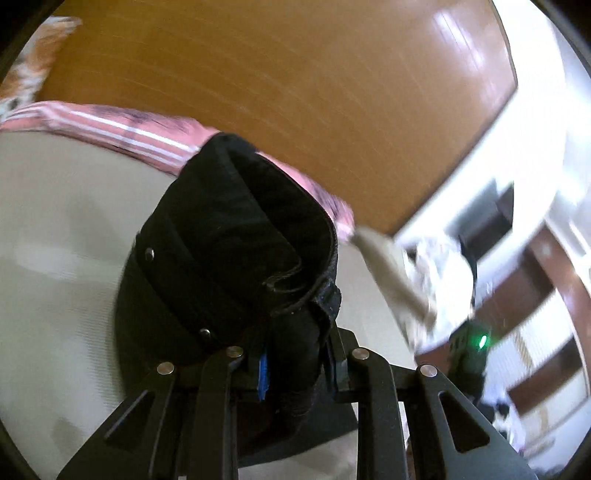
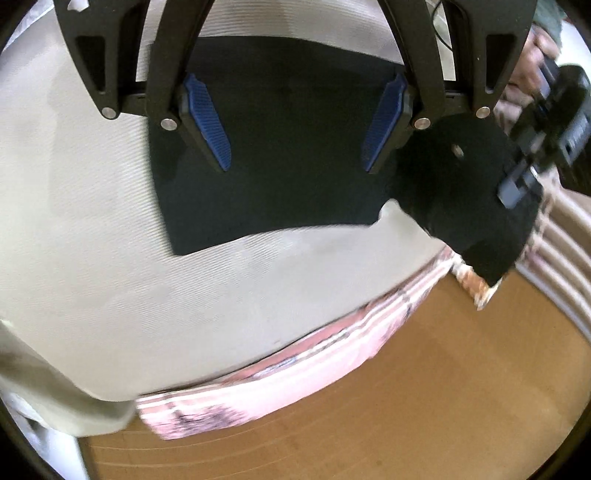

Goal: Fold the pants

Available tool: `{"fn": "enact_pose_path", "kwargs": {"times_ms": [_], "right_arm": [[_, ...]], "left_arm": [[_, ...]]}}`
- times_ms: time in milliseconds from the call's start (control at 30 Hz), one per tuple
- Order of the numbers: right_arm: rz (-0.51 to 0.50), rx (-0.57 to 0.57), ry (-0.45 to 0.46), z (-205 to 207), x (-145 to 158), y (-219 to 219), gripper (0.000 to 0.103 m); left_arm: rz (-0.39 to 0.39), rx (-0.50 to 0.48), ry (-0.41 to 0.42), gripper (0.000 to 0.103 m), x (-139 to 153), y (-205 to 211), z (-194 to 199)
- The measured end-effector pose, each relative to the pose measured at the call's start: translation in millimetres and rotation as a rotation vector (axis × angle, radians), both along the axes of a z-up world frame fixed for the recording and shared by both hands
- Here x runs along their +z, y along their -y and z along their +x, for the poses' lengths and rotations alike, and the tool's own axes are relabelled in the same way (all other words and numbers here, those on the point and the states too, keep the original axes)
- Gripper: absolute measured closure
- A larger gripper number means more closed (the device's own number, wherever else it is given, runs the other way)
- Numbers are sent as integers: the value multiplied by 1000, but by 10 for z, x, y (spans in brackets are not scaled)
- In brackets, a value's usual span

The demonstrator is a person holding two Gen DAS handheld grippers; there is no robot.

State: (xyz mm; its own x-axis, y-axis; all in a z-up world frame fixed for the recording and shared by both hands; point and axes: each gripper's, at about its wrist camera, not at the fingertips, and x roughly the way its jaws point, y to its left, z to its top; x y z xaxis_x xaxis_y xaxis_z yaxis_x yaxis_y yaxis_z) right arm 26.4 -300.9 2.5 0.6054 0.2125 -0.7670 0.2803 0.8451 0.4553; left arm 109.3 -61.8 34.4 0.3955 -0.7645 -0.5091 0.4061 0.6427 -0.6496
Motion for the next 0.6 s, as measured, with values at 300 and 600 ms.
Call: {"fn": "enact_pose_path", "kwargs": {"times_ms": [300, 600], "right_arm": [[11, -88, -37, -186, -160, 554, 32], [52, -70, -84, -148, -443, 664, 32]], "left_arm": [[175, -234, -60, 80, -480, 1072, -255], [341, -348, 12, 69, -636, 1458, -525]]}}
